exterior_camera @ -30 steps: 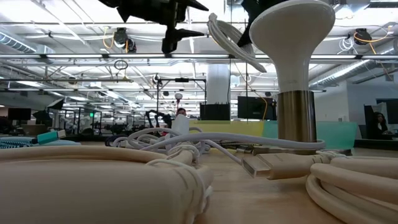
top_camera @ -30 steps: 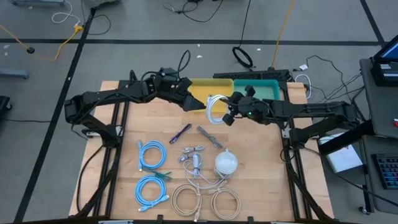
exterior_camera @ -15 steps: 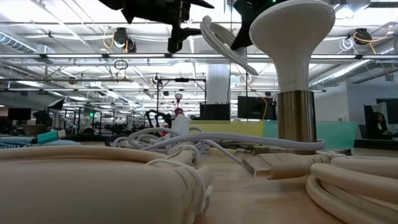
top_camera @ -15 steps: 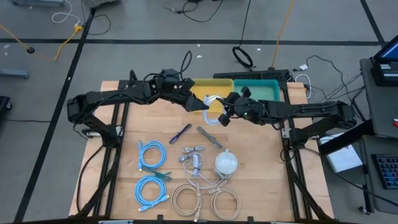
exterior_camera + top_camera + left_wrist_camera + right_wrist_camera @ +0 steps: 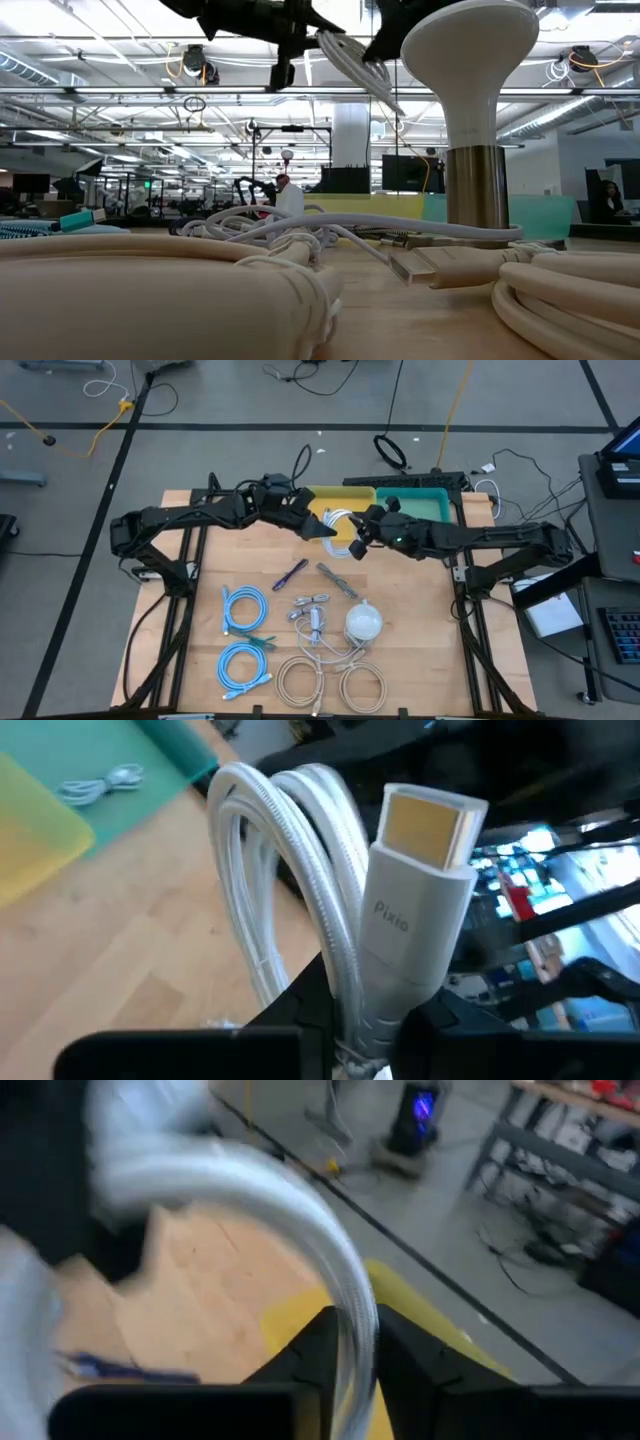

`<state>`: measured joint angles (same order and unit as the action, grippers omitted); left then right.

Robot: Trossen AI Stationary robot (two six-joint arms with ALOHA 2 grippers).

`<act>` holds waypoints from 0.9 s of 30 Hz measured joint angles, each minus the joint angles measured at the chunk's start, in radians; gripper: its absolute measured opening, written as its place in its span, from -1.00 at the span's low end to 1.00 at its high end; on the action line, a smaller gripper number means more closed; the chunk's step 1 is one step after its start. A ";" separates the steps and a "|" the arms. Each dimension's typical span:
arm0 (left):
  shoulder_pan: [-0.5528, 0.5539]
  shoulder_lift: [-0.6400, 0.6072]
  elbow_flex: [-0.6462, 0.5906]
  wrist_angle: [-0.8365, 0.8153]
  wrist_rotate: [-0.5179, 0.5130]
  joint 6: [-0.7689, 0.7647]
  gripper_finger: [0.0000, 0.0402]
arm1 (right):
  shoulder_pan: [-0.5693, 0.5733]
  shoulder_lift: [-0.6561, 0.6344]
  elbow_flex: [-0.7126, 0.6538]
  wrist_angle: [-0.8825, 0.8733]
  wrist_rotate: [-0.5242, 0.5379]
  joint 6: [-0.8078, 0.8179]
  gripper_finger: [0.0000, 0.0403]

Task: Pick & Place USB Port
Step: Put the white HDMI cable into the yellow bin

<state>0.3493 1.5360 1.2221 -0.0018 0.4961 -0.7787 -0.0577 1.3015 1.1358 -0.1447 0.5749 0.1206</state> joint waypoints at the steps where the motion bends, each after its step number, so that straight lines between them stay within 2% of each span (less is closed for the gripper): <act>1: 0.005 0.001 0.000 -0.001 -0.012 0.000 -0.74 | 0.003 -0.008 0.000 0.023 -0.014 -0.002 -0.61; 6: 0.063 0.000 0.000 0.006 -0.057 0.009 -0.75 | 0.031 -0.097 0.000 0.103 -0.070 -0.004 -0.40; 8: 0.092 0.011 -0.001 -0.003 -0.102 0.008 -0.76 | 0.049 -0.150 0.002 0.146 -0.122 0.015 -0.34; 11: 0.143 0.065 -0.001 0.048 -0.105 -0.041 -0.76 | 0.083 -0.229 0.003 0.187 -0.192 0.074 -0.26; 13: 0.168 0.124 -0.001 0.150 -0.052 -0.110 -0.76 | 0.112 -0.269 0.003 0.192 -0.217 0.099 -0.22; 16: 0.185 0.249 -0.001 0.394 0.043 -0.243 -0.76 | 0.165 -0.308 0.003 0.173 -0.208 0.103 -0.20; 18: 0.186 0.328 -0.001 0.564 0.061 -0.333 -0.76 | 0.197 -0.319 0.003 0.157 -0.167 0.094 -0.21; 20: 0.186 0.378 -0.001 0.662 0.062 -0.380 -0.76 | 0.226 -0.319 0.003 0.151 -0.122 0.077 -0.23; 23: 0.186 0.409 -0.001 0.647 0.047 -0.355 -0.76 | 0.256 -0.301 0.003 0.149 -0.095 0.077 -0.25; 27: 0.186 0.411 -0.001 0.494 0.001 -0.260 -0.76 | 0.294 -0.278 0.002 0.145 -0.078 0.093 -0.25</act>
<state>0.5354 1.9472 1.2213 0.4921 0.4972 -1.0390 0.2362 1.0230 1.1381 0.0004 0.4969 0.2132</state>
